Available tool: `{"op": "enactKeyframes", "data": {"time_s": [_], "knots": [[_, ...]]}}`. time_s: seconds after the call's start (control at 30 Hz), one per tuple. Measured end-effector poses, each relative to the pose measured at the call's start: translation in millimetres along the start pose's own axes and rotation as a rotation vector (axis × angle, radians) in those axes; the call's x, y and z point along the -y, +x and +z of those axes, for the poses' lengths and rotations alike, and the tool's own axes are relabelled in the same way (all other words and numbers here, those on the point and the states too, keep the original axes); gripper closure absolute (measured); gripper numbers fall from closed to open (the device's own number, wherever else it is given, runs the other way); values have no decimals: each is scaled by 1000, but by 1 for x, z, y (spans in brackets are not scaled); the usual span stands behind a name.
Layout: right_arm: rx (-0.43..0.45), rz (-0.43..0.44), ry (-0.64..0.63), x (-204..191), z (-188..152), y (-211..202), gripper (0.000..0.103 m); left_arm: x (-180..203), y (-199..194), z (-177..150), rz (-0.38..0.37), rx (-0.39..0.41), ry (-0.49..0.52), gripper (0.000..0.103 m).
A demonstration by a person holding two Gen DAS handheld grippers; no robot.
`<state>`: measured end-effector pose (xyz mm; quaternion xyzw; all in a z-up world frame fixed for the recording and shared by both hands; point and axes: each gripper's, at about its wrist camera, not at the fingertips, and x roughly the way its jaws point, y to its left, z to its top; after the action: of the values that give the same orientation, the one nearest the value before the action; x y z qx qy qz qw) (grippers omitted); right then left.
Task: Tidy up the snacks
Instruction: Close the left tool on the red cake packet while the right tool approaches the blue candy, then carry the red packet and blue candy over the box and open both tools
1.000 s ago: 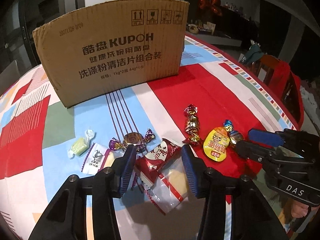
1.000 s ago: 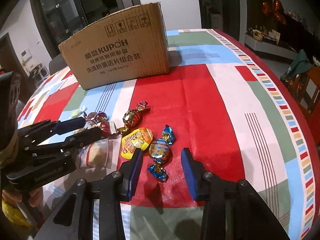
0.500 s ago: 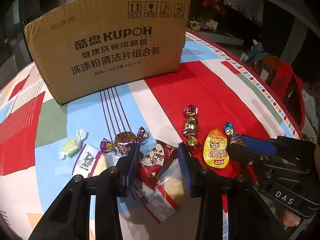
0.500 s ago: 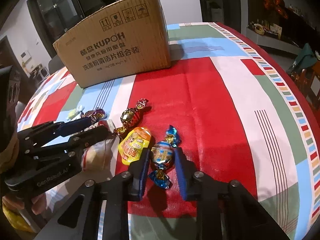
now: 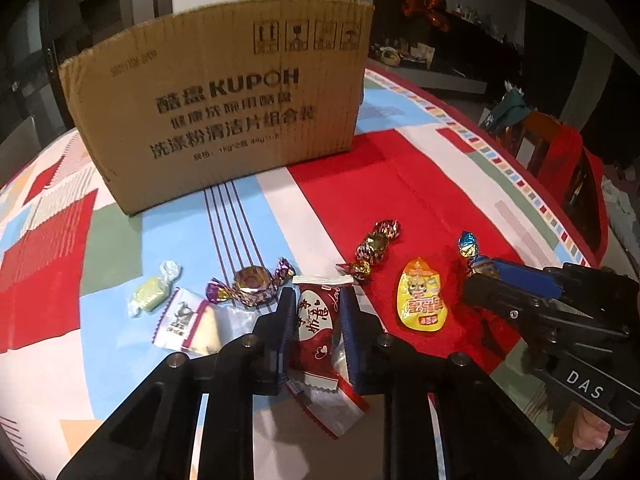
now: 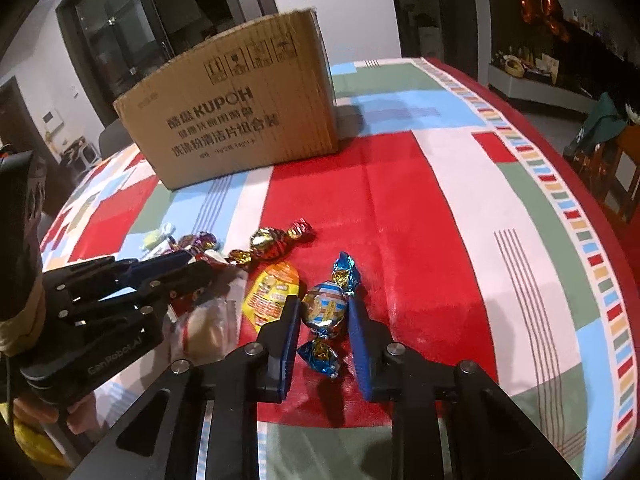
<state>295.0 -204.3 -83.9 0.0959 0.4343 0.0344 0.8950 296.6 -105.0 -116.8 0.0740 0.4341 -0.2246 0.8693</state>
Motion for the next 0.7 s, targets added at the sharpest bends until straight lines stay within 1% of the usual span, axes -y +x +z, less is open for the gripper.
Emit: {"op": "enactKeyframes", "data": {"time_s": [0.23, 0.53, 0.7], "knots": [[37, 40, -13, -10, 9, -18, 77, -5, -31, 5, -8, 59, -34, 80], [118, 90, -51, -30, 24, -47, 77, -10, -75, 22, 1, 152, -65, 80], [168, 119, -54, -37, 40, -61, 77, -13, -93, 34, 11, 190, -74, 81]]}}
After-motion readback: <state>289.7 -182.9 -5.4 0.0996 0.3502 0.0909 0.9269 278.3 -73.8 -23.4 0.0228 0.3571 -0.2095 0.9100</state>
